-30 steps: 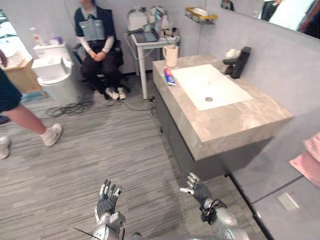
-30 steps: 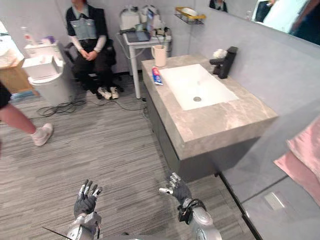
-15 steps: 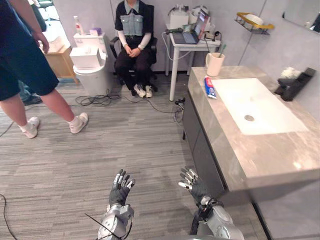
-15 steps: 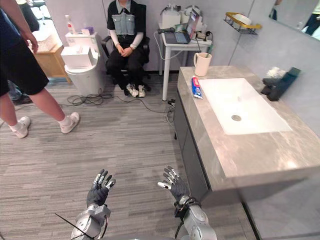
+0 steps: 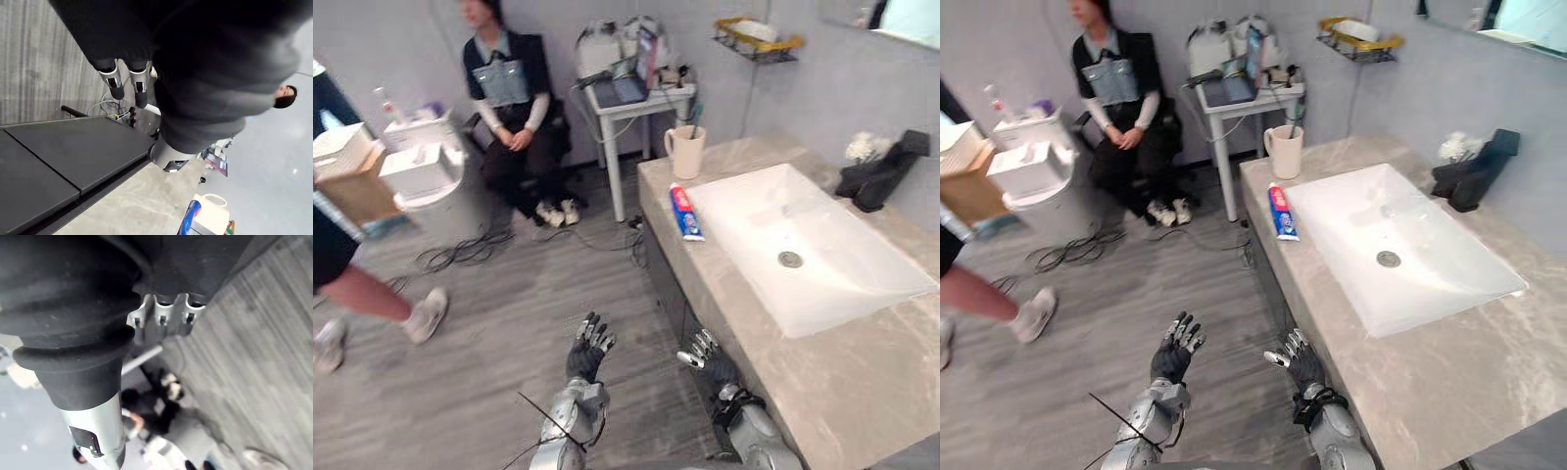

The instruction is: Organize washtable

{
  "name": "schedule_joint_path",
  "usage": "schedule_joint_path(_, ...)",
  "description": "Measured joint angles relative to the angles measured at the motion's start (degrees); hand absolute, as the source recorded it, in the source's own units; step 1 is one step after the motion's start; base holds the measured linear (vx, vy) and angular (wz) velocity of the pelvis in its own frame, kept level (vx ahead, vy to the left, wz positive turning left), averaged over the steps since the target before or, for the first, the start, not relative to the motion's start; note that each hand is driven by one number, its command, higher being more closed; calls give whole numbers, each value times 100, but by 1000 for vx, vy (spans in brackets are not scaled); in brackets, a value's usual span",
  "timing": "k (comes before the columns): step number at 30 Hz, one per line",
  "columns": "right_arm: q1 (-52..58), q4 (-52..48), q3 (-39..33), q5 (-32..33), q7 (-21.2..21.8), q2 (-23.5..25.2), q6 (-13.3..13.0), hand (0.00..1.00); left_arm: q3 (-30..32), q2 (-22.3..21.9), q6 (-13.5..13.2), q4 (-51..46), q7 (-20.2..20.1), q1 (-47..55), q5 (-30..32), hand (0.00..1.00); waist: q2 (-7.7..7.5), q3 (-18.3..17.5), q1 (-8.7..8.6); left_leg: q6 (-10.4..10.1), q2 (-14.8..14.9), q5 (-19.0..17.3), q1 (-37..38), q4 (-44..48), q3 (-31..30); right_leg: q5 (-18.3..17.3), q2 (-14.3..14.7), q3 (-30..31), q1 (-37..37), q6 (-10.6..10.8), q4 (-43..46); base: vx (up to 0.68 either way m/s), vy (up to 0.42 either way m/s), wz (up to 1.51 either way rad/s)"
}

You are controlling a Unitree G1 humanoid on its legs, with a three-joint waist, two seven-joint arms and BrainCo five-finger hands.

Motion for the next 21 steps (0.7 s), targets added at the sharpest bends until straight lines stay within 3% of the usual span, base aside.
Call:
schedule_joint_path(1, -108, -1, 3, 58, 1, 51, -6, 0, 93, 82, 2, 0, 6, -4, -17, 0, -224, 49, 52, 255, -115, -354, -380, -269, 57, -56, -172, 240, 24, 87, 25, 274, 294, -94)
schedule_joint_path(3, -245, -2, -34, 60, -9, 79, -100, 0, 222, 153, 0, -2, 30, 37, -56, 0, -532, 131, 112, 239, -226, -403, -856, -1070, -295, -170, -467, 589, 95, 267, 76, 248, 389, -100)
schedule_joint_path(4, -321, -9, -32, 42, -8, 59, -150, 0, 304, 134, -3, -3, 84, 95, -96, 0, -584, 159, 100, 47, -252, -270, -918, -1982, -837, -270, -624, 834, 112, 424, 131, 281, 613, -156)
schedule_joint_path(5, -317, -84, -7, 29, -7, -25, -208, 0, 349, 13, -17, -10, 145, 185, -175, 0, -386, 109, 99, -242, -211, 19, -741, -3270, -1486, -371, -687, 1106, 113, 604, 119, 229, 603, -152)
schedule_joint_path(6, -284, -131, 14, 24, -5, -113, -217, 0, 357, -72, -22, 14, 167, 222, -187, 0, -305, 112, 69, -558, -214, 657, -613, -3371, -1398, -419, -731, 1243, 132, 747, 79, 289, 650, -172)
schedule_joint_path(7, -200, -120, 131, 27, -9, -83, -200, 0, 504, -58, -53, 2, 261, 221, -246, 0, -387, 106, 11, -596, -218, 795, -472, -3156, -1006, -624, -827, 1399, -36, 993, 510, 304, 564, -153)
schedule_joint_path(8, -44, -174, 332, 27, 32, -88, -212, 0, 603, -42, -173, -19, 309, 232, -291, 0, -495, 108, -40, -569, -213, 726, -402, -2869, -855, -833, -680, 1380, -365, 963, 1361, 303, 503, -141)
schedule_joint_path(10, 40, -151, 430, 29, 37, -22, -213, 0, 607, 2, -259, -20, 325, 210, -350, 0, -687, 81, -73, -594, -373, 709, -572, -2281, -1234, -918, -575, 1457, -589, 845, 2027, 156, 286, -102)
schedule_joint_path(11, 69, -152, 455, 33, 51, 22, -244, 0, 587, 30, -282, -91, 332, 191, -389, 0, -902, 45, -59, -608, -775, 579, -951, -1519, -1885, -973, -723, 1576, -698, 650, 2197, 98, 258, -165)
schedule_joint_path(12, -33, -146, 429, 36, 110, -52, -293, 0, 476, -46, -328, -204, 342, 258, -389, 0, -745, -2, 14, -597, -846, 212, -803, -1788, -2577, -1212, -758, 1851, -762, 894, 1942, 69, 279, -193)
schedule_joint_path(13, -106, -96, 432, 36, 136, -101, -304, 0, 389, -57, -354, -247, 331, 295, -389, 0, -587, 23, 84, -1039, -913, -220, -693, -1826, -2785, -1289, -758, 2049, -830, 1172, 1881, 69, 507, -183)
schedule_joint_path(14, -171, 139, 279, 34, 139, -146, -305, 0, 156, -66, -353, -241, 288, 291, -390, 0, -369, 38, -93, -768, -1044, -943, -492, -1966, -2764, -1175, -843, 2234, -906, 1294, 1756, 71, 481, -107)
schedule_joint_path(15, -139, 270, 219, 26, 136, -100, -295, 0, 111, -21, -360, -246, 241, 282, -390, 0, -469, 43, -99, -754, -1154, -956, -407, -1961, -2578, -1052, -985, 2356, -901, 1311, 1685, 107, 529, -94)
schedule_joint_path(17, 13, 365, 158, -41, 145, -40, -225, 0, 42, 38, -364, -256, 186, 328, -386, 0, -512, 12, -75, -568, -1348, -1049, -150, -2120, -2181, -522, -1174, 2447, -904, 1139, 1524, 49, 336, -76)
schedule_joint_path(18, 61, 367, 114, -79, 146, 11, -203, 0, 8, 111, -363, -256, 115, 328, -381, 0, -516, -2, -126, -445, -1427, -1064, 45, -2286, -2026, -186, -1264, 2441, -996, 871, 1620, 25, 383, -63)
schedule_joint_path(19, 68, 367, -24, -104, 134, 89, -200, 0, -126, 239, -360, -255, 109, 262, -361, 0, -506, -10, -146, -294, -1535, -996, 215, -2514, -1845, 185, -1333, 2397, -1249, 441, 1891, 37, 377, -56)
schedule_joint_path(20, 69, 367, -93, -103, 126, 98, -200, 0, -168, 285, -357, -256, 107, 234, -329, 0, -492, -12, -170, -194, -1573, -936, 314, -2679, -1721, 445, -1367, 2306, -1393, 168, 2024, 37, 415, -66)
schedule_joint_path(21, 62, 359, -209, -99, 123, 142, -197, 0, -174, 291, -344, -274, 92, 226, -269, 0, -409, -14, -189, 50, -1645, -775, 537, -3047, -1457, 981, -1487, 1870, -1621, -339, 2144, 52, 364, -83)
